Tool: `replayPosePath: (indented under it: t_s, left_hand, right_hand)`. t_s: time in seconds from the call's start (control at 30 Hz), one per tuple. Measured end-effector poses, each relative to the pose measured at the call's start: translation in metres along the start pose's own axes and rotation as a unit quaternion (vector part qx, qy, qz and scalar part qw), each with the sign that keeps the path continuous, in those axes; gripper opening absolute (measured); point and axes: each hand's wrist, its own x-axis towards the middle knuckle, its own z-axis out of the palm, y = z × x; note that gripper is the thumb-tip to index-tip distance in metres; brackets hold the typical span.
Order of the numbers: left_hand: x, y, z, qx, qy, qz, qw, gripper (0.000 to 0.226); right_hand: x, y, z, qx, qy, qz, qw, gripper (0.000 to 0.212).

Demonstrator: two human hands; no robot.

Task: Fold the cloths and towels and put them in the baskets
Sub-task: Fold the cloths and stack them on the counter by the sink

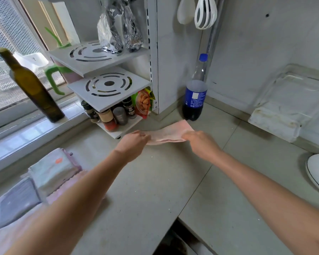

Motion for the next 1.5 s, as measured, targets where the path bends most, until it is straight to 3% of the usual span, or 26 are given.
replayPosePath:
  t_s: [0.07, 0.17, 0.23, 0.33, 0.5, 0.6, 0.7, 0.8, 0.87, 0.93, 1.03, 1.1, 1.17, 1.27, 1.3, 1.37, 1.5]
  left_hand:
    - [-0.016, 0.007, 0.029, -0.05, -0.102, 0.005, 0.994, 0.051]
    - [-0.045, 0.026, 0.062, -0.068, -0.279, 0.033, 0.957, 0.057]
    - [-0.058, 0.034, 0.073, -0.098, -0.324, 0.026, 0.941, 0.056]
    - [-0.06, 0.033, 0.075, -0.154, -0.327, -0.004, 0.932, 0.053]
    - [-0.061, 0.036, 0.071, -0.126, -0.321, 0.048, 0.938, 0.028]
    - [-0.063, 0.038, 0.08, -0.093, -0.272, 0.102, 0.952, 0.018]
    - [-0.067, 0.036, 0.092, -0.102, -0.314, 0.131, 0.935, 0.014]
    - [-0.07, 0.033, 0.098, -0.165, -0.349, 0.082, 0.919, 0.026]
    - [-0.07, 0.03, 0.099, -0.201, -0.37, 0.056, 0.905, 0.048]
    - [-0.063, 0.022, 0.09, -0.278, -0.388, 0.005, 0.879, 0.057]
    - [-0.051, 0.009, 0.076, -0.472, -0.342, -0.105, 0.806, 0.023]
    - [-0.042, -0.002, 0.072, -0.534, -0.286, -0.207, 0.768, 0.042]
    - [-0.033, -0.011, 0.076, -0.536, -0.211, -0.235, 0.783, 0.051]
    - [-0.015, -0.017, 0.084, -0.483, -0.092, -0.267, 0.829, 0.023]
    - [-0.008, -0.018, 0.088, -0.451, -0.068, -0.28, 0.844, 0.02]
    - [0.002, -0.015, 0.094, -0.386, -0.059, -0.287, 0.874, 0.02]
    - [0.013, -0.007, 0.107, -0.293, -0.073, -0.285, 0.91, 0.022]
  right_hand:
    - [-0.017, 0.002, 0.035, -0.003, -0.098, -0.017, 0.995, 0.051]
    - [-0.043, -0.001, 0.075, 0.002, -0.269, -0.06, 0.961, 0.032]
    - [-0.052, -0.003, 0.087, -0.01, -0.311, -0.07, 0.948, 0.025]
    - [-0.051, -0.008, 0.087, 0.004, -0.324, -0.088, 0.942, 0.025]
    - [-0.056, -0.011, 0.093, -0.025, -0.366, -0.141, 0.919, 0.032]
    - [-0.062, -0.013, 0.104, -0.024, -0.322, -0.149, 0.935, 0.022]
    - [-0.068, -0.014, 0.111, -0.02, -0.273, -0.151, 0.95, 0.011]
    - [-0.072, -0.018, 0.114, -0.038, -0.32, -0.119, 0.939, 0.063]
    - [-0.07, -0.02, 0.111, -0.041, -0.35, -0.101, 0.931, 0.079]
    - [-0.065, -0.02, 0.104, -0.008, -0.388, -0.084, 0.918, 0.072]
    - [-0.048, -0.013, 0.09, 0.117, -0.416, -0.011, 0.902, 0.04]
    - [-0.033, -0.005, 0.083, 0.18, -0.422, 0.036, 0.888, 0.024]
    - [-0.017, 0.007, 0.079, 0.218, -0.408, 0.078, 0.883, 0.024]
    - [0.005, 0.023, 0.08, 0.288, -0.282, 0.138, 0.905, 0.007]
    - [0.011, 0.027, 0.083, 0.3, -0.238, 0.167, 0.909, 0.012]
    - [0.02, 0.033, 0.091, 0.27, -0.192, 0.209, 0.92, 0.028]
    - [0.025, 0.029, 0.107, 0.159, -0.192, 0.242, 0.938, 0.031]
